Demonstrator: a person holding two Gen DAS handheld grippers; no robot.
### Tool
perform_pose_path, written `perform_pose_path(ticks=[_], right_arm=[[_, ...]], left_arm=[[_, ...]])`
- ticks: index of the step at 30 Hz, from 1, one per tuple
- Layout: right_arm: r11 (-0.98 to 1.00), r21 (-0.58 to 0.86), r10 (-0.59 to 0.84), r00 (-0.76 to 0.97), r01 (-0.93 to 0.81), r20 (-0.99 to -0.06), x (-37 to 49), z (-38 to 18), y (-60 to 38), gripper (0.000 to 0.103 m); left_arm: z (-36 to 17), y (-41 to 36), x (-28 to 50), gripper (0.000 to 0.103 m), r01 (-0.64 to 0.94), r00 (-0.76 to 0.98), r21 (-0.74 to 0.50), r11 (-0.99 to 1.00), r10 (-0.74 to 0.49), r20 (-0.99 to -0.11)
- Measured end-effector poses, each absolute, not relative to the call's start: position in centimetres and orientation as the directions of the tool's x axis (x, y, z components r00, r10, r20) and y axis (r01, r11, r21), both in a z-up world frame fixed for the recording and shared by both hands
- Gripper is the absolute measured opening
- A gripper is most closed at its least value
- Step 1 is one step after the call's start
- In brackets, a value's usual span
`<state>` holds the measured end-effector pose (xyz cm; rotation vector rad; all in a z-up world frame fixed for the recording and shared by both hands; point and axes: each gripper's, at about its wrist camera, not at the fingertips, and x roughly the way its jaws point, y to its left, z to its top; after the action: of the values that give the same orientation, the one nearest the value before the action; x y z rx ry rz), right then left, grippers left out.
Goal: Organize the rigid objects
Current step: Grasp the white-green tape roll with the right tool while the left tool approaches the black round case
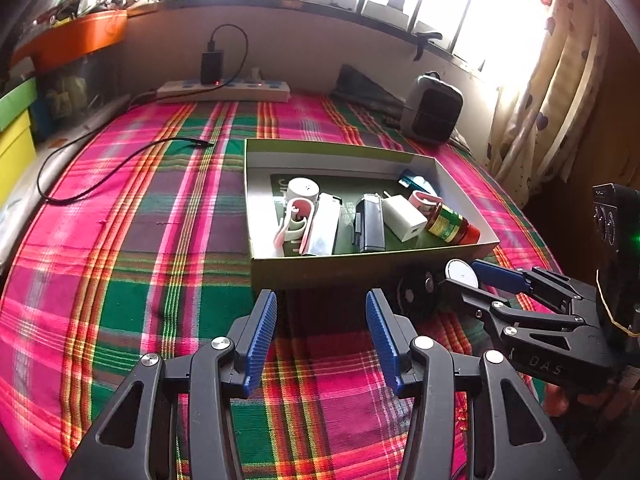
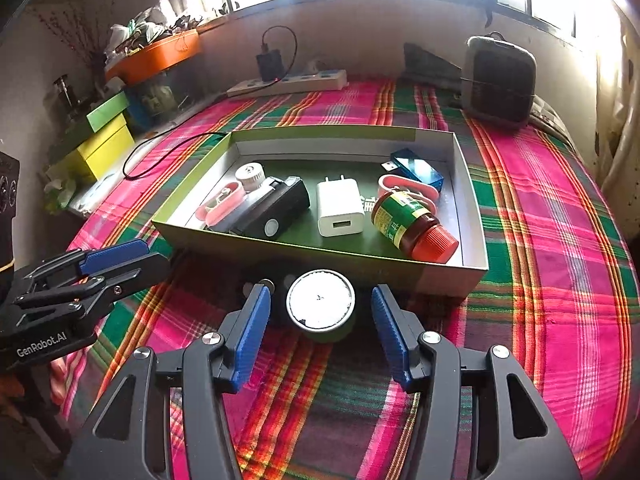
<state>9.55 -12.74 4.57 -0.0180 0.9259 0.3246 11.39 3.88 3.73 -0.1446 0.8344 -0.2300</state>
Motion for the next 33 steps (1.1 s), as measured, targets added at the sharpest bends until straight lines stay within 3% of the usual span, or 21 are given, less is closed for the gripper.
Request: perform_pose_path(ticks=[4, 5, 9, 33], right_arm=[[0.953, 0.123, 0.263, 0.558, -0.276, -0.787, 9.6, 4.5, -12.8, 0.052], [0.954, 0.124, 0.262, 0.559, -0.272, -0.786, 9.6, 4.5, -12.8, 0.046], [0.956, 0.129, 0.26, 0.561, -0.263, -0.786, 9.6, 4.5, -13.1, 0.036], [0.97, 0.12, 0.224, 0.597, -0.21, -0.77, 8.4, 4.9, -17.6, 0.036]], left_arm=[[3.7, 3.8, 11.5, 0.046, 0.149, 0.646, -0.215, 0.965, -0.26, -0.718], [3.6, 3.7, 11.5, 0.046, 0.151, 0.645, -0.215, 0.965, -0.261, -0.718], [3.5, 3.4, 11.6, 0.046, 0.154, 0.639, -0.211, 0.965, -0.26, -0.724], [2.1, -2.8, 14.1, 0.05, 0.283, 0.526, -0.23, 0.931, -0.351, -0.775]])
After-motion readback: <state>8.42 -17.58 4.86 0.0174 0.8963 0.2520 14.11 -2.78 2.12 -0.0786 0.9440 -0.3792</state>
